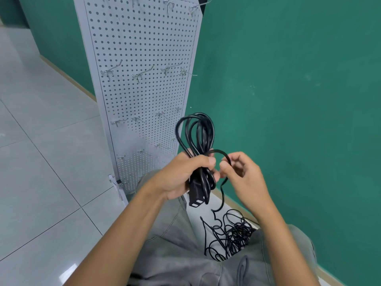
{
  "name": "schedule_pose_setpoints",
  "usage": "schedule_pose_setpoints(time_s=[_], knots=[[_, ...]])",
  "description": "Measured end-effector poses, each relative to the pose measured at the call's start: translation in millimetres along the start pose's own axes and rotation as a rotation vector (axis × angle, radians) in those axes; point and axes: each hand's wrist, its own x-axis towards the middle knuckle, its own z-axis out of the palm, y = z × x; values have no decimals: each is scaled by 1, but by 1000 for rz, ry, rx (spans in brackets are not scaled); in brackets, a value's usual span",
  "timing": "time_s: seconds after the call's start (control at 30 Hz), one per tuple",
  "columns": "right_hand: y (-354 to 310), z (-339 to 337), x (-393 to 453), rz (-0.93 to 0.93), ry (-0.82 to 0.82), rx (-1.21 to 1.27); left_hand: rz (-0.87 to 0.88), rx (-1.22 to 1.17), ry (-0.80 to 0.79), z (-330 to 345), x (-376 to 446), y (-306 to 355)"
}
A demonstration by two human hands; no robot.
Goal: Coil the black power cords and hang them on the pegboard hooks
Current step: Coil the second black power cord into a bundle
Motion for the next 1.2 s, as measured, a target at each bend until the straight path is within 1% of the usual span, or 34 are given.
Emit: schedule_pose_setpoints(time_s=[0.13,0.23,0.33,0.47,0.57,0.67,0.8,0.93,1.07,1.2], knots=[[26,1,-6,129,-44,81,-28,-38,45,-11,-1,4],[29,-1,-6,154,25,206,-39,-86,86,-11,1,1],[14,-7,-5,156,101,417,-72,-19,149,-6,2,1],[-19,-7,0,104,118,637,-78,132,160,5,6,-6],[-36,-6,4,104,146,698,-66,171,144,13,9,-16],[-47,-3,4,142,151,751,-53,191,134,15,12,-22],[-55,5,7,165,155,775,-102,241,97,12,10,-22],[-51,16,13,197,165,658,-79,284,38,8,8,-20],[-46,18,17,258,126,581,-39,310,29,6,8,-23],[-31,7,23,207,101,439,-40,266,21,7,8,-23]])
